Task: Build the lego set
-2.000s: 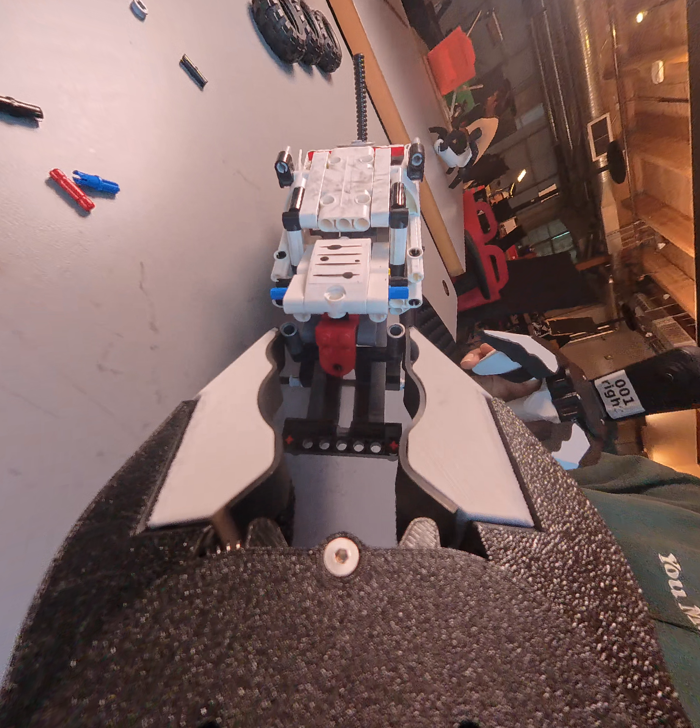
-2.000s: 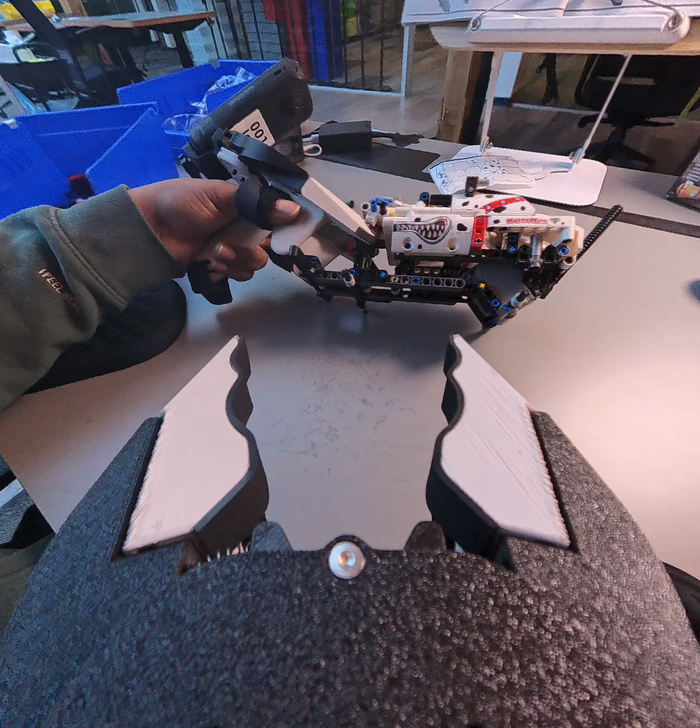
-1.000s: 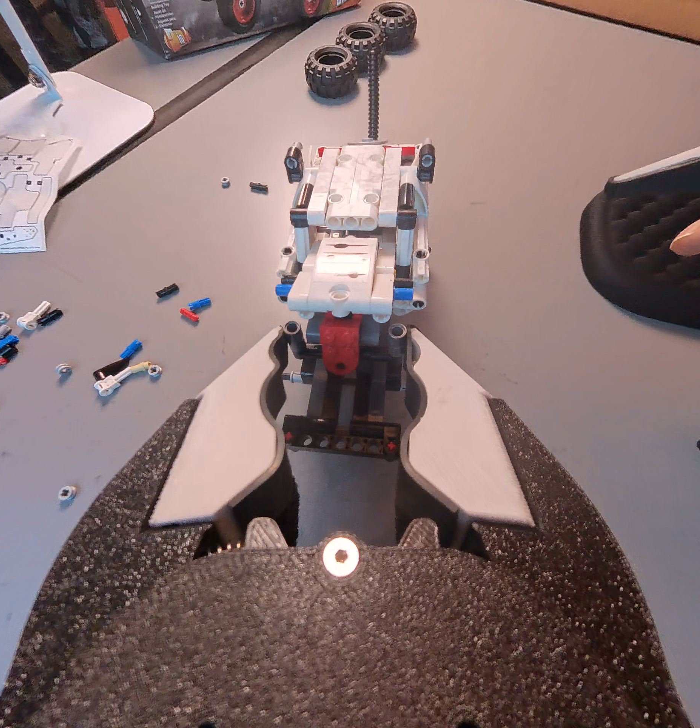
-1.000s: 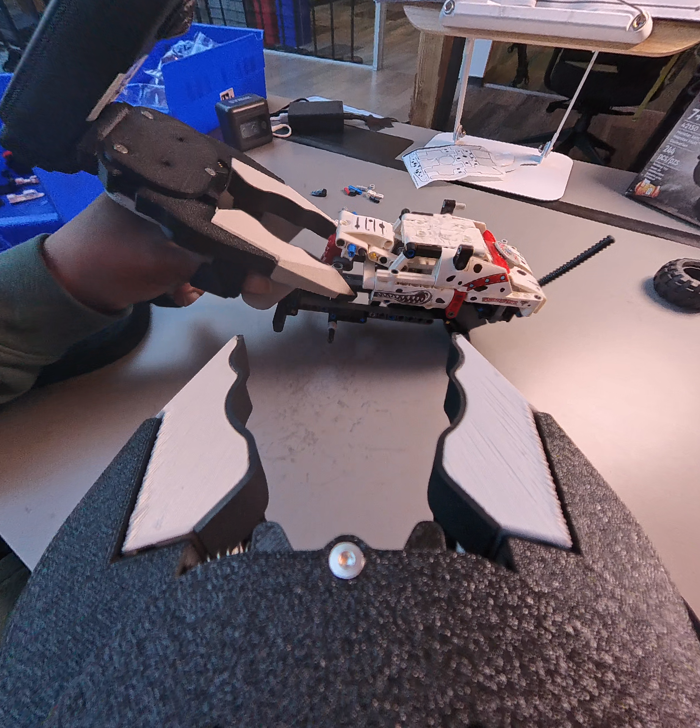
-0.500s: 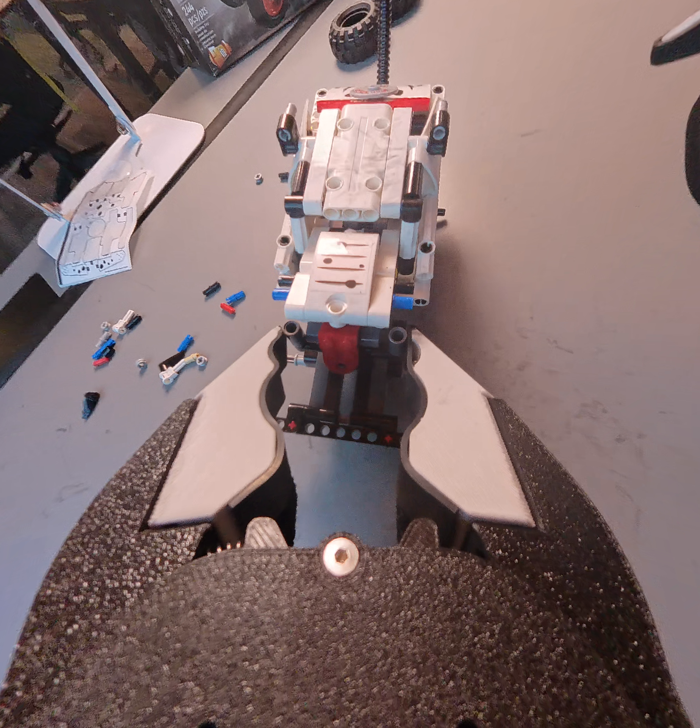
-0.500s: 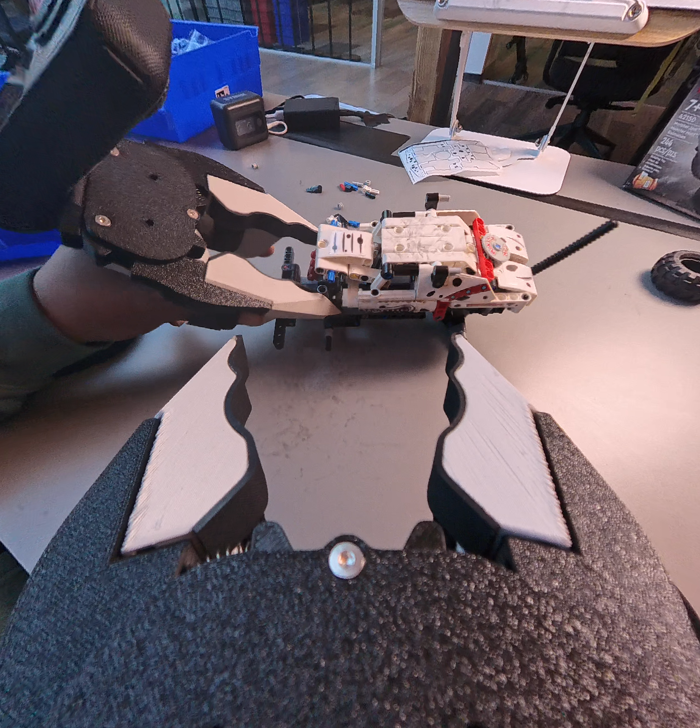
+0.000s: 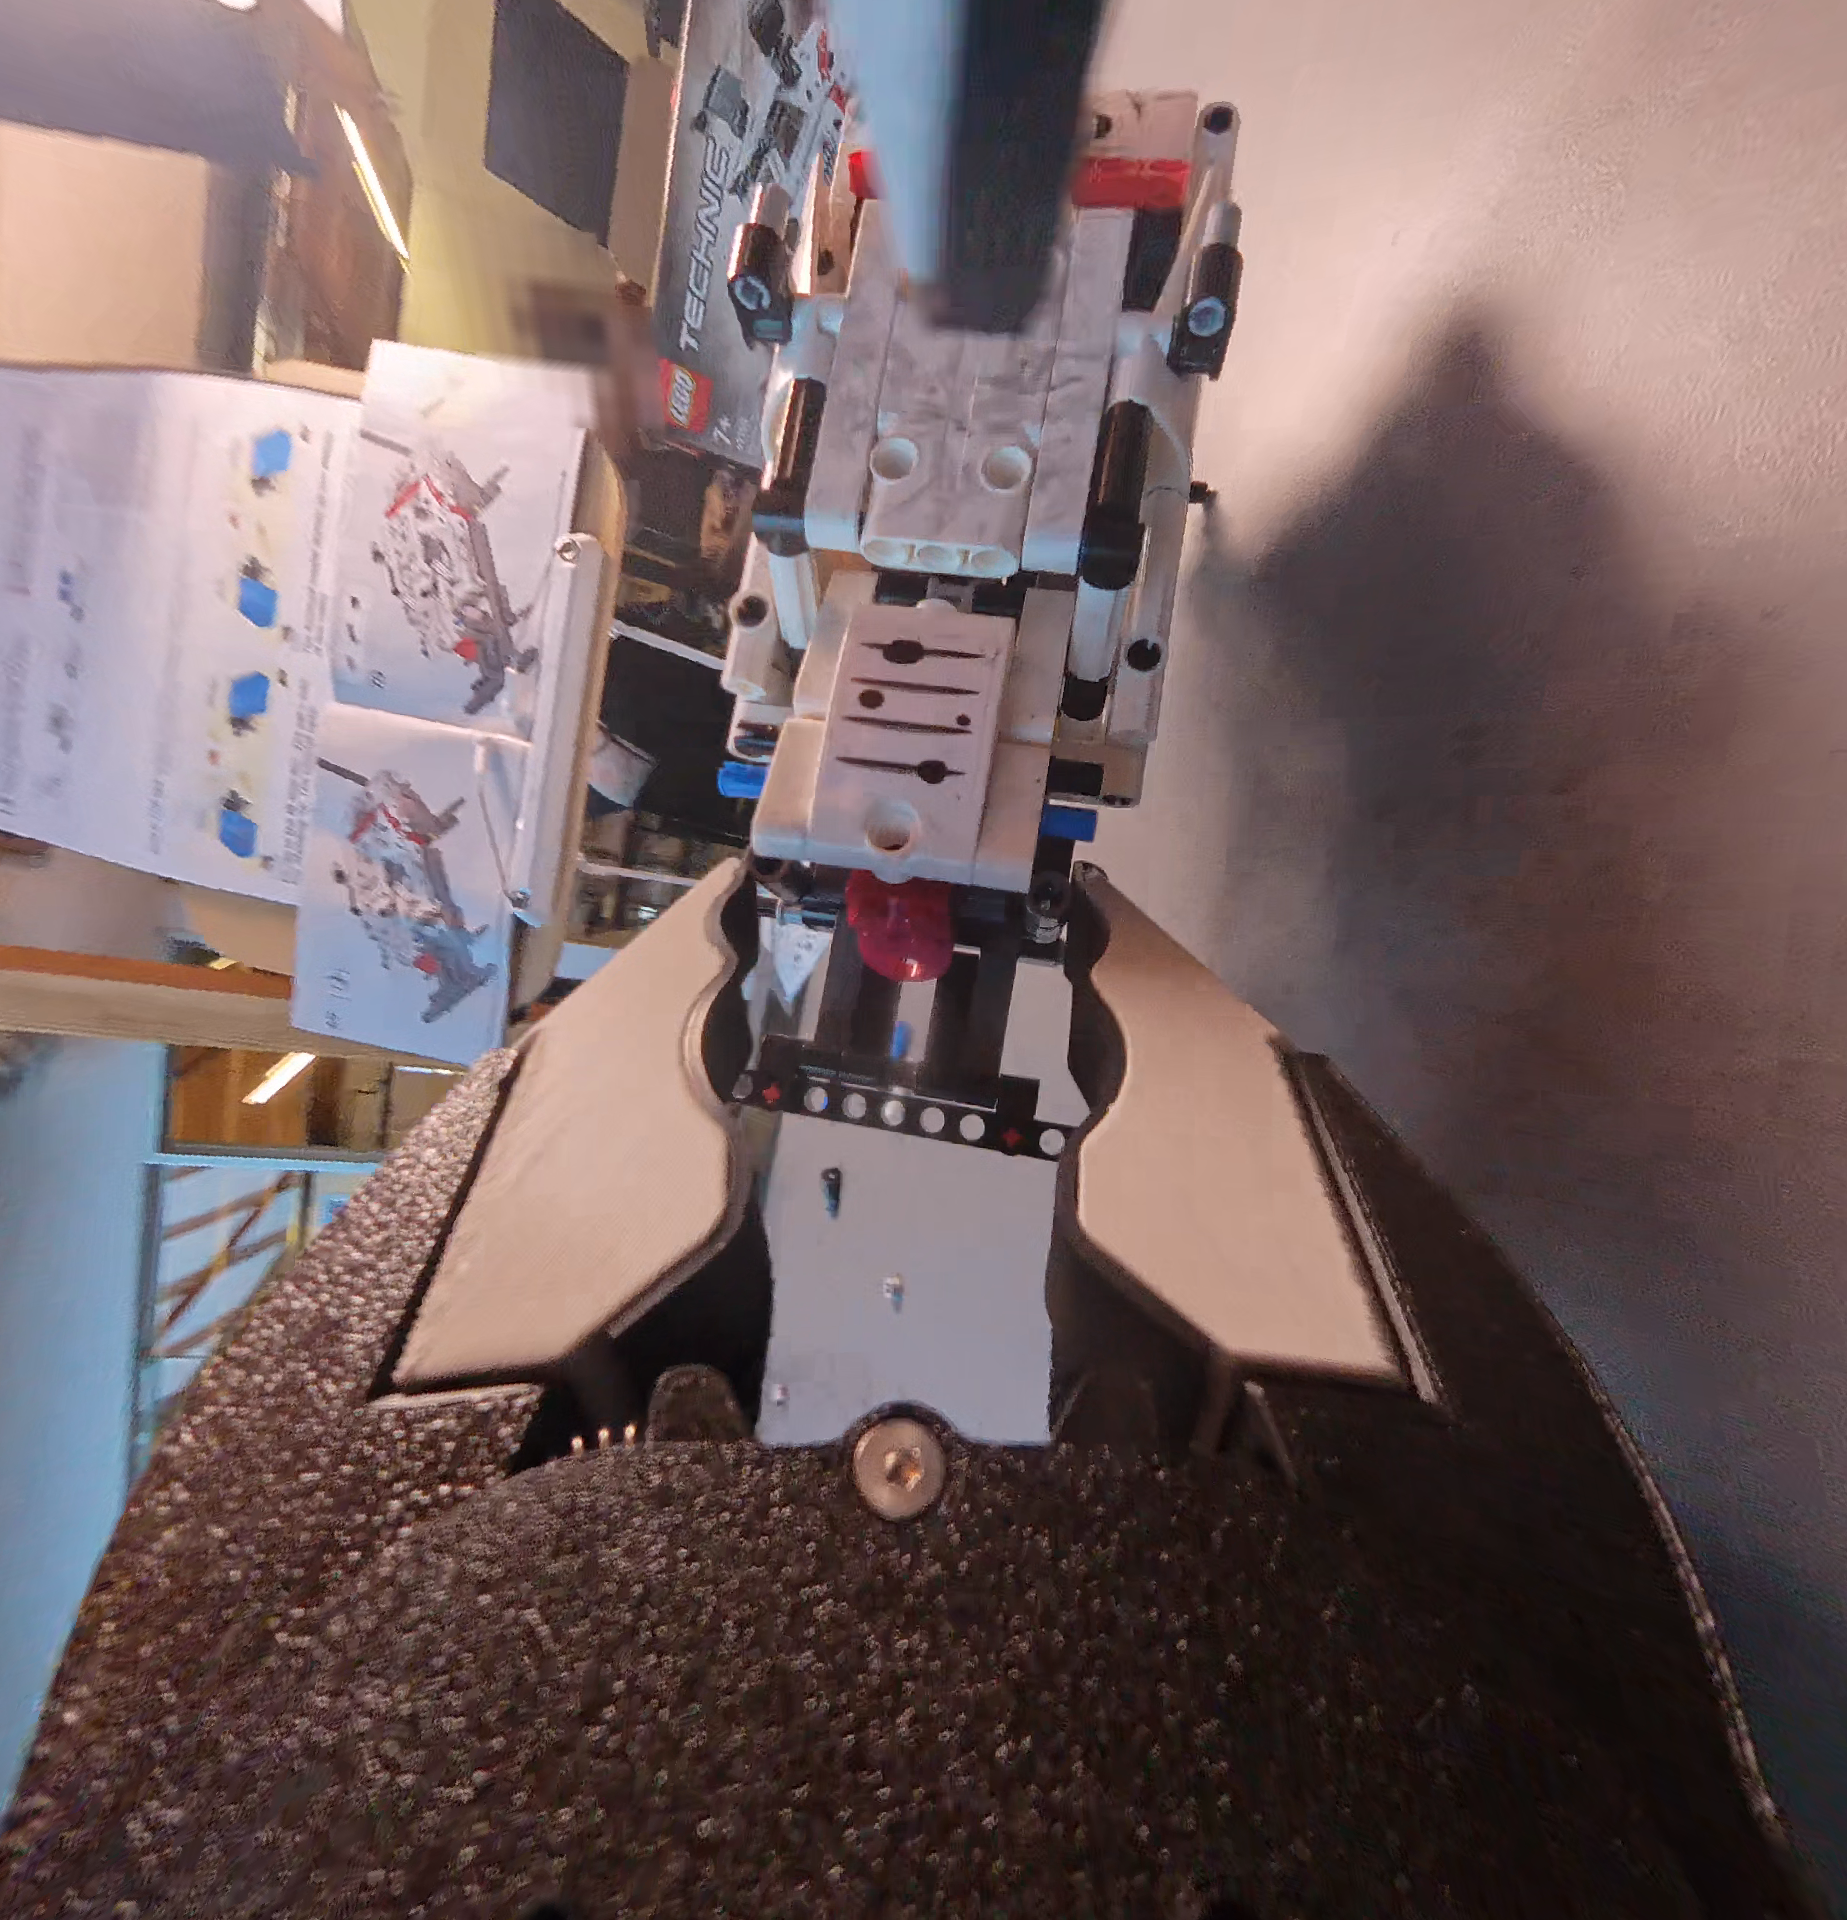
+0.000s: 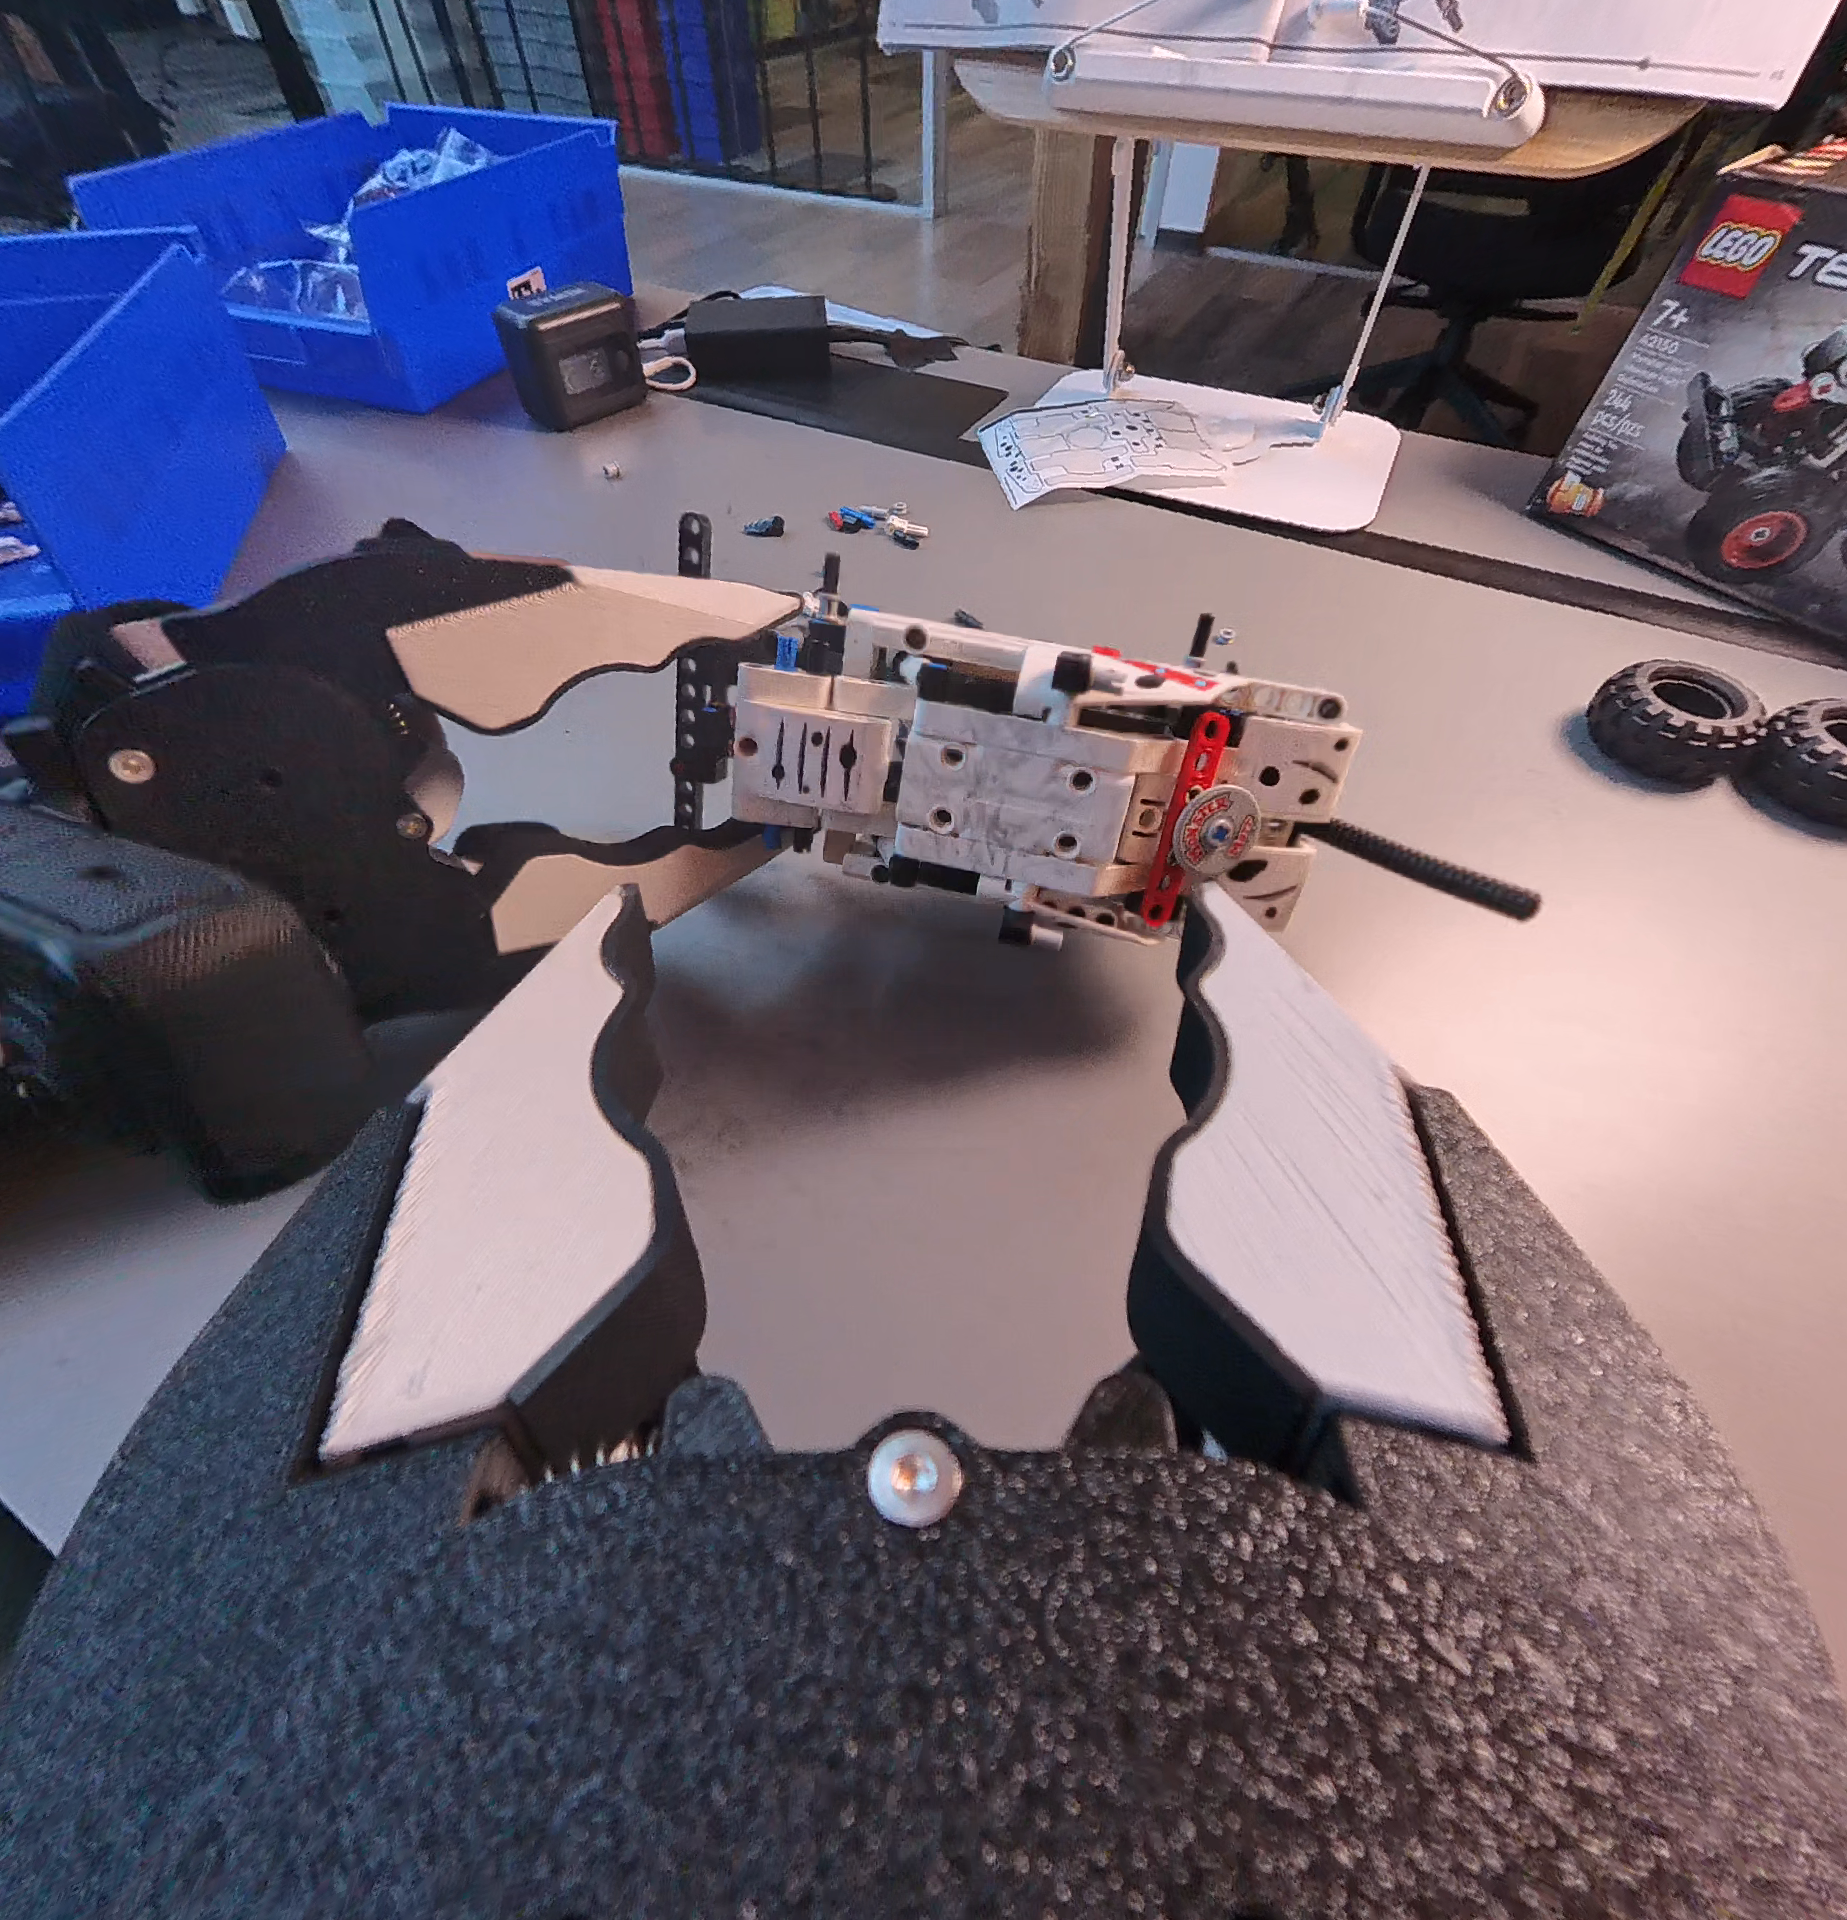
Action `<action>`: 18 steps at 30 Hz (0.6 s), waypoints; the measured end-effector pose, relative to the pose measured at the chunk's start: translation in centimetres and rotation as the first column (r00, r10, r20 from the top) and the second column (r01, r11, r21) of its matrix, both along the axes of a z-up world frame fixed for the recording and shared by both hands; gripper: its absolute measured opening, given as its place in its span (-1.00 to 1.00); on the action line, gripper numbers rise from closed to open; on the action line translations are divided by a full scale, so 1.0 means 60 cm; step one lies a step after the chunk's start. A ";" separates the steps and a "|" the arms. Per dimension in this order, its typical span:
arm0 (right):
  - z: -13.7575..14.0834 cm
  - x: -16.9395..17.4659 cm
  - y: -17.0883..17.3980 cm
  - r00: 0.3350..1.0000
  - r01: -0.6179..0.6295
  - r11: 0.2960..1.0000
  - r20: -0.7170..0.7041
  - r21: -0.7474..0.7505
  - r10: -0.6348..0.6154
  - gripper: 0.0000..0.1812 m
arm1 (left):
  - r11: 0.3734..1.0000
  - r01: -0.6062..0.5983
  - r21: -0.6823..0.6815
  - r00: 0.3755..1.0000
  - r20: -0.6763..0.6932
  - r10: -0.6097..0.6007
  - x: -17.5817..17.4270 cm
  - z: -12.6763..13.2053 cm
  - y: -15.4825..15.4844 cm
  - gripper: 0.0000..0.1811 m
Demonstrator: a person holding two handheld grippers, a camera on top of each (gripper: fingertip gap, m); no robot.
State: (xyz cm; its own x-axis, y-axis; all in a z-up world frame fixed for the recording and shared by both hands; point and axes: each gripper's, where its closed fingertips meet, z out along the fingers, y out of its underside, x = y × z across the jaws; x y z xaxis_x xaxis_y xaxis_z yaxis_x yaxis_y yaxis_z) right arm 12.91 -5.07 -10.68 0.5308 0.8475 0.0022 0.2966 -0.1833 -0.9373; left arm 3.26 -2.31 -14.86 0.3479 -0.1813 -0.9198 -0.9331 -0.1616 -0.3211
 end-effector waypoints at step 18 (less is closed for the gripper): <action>0.008 0.020 0.009 1.000 0.018 1.000 -0.009 0.010 -0.018 0.11 | 0.987 0.118 0.112 0.961 -0.264 -0.085 0.026 0.013 0.001 -0.37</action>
State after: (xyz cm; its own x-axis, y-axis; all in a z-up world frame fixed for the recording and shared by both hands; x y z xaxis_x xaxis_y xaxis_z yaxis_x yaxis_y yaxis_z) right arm 14.13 -4.56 -10.22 0.5459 0.8378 0.0056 0.2851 -0.1795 -0.9415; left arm 4.84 -2.23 -14.06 0.0816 -0.0805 -0.9934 -0.9963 -0.0352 -0.0790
